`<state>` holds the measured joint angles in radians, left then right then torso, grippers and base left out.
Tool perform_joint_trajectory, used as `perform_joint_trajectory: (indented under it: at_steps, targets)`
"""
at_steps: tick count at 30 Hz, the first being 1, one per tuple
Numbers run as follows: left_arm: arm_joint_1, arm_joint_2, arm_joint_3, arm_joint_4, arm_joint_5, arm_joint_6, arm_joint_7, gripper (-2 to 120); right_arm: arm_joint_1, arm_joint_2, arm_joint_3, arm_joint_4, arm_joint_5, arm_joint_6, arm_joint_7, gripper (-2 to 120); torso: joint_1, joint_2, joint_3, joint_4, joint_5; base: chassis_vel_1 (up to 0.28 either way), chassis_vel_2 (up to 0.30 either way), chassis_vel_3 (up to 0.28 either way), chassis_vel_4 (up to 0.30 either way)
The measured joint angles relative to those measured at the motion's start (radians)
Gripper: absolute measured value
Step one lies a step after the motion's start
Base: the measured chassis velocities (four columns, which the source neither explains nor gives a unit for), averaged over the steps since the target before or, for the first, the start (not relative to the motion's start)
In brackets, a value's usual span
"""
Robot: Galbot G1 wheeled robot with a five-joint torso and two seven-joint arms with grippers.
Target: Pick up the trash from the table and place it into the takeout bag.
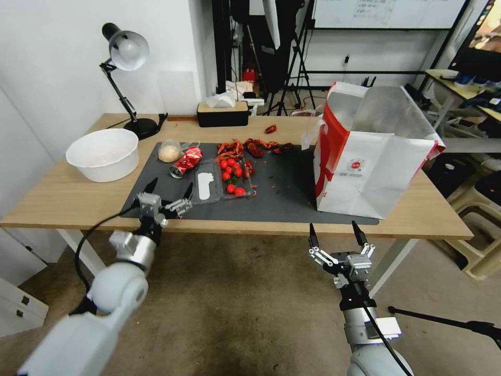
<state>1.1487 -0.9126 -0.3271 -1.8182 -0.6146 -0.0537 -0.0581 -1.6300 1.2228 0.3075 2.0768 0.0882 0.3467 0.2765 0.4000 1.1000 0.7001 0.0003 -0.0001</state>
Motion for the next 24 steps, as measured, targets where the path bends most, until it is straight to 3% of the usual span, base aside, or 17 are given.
perform_joint_trajectory:
  at_steps: [12,24]
  targets:
    - [-0.236,0.085,0.095,0.173,-0.224,0.183,0.071,100,0.021,0.001,-0.007,-0.014,0.001,-0.003,-0.001,100,0.0,0.0,0.0,-0.0002,0.0001,0.0,0.0,0.0,0.0]
    - [-0.36,0.089,0.201,0.279,-0.258,0.227,0.09,100,0.024,0.003,-0.01,-0.017,0.001,-0.006,-0.001,100,0.0,0.0,0.0,-0.0003,0.0001,0.0,0.0,0.0,0.0]
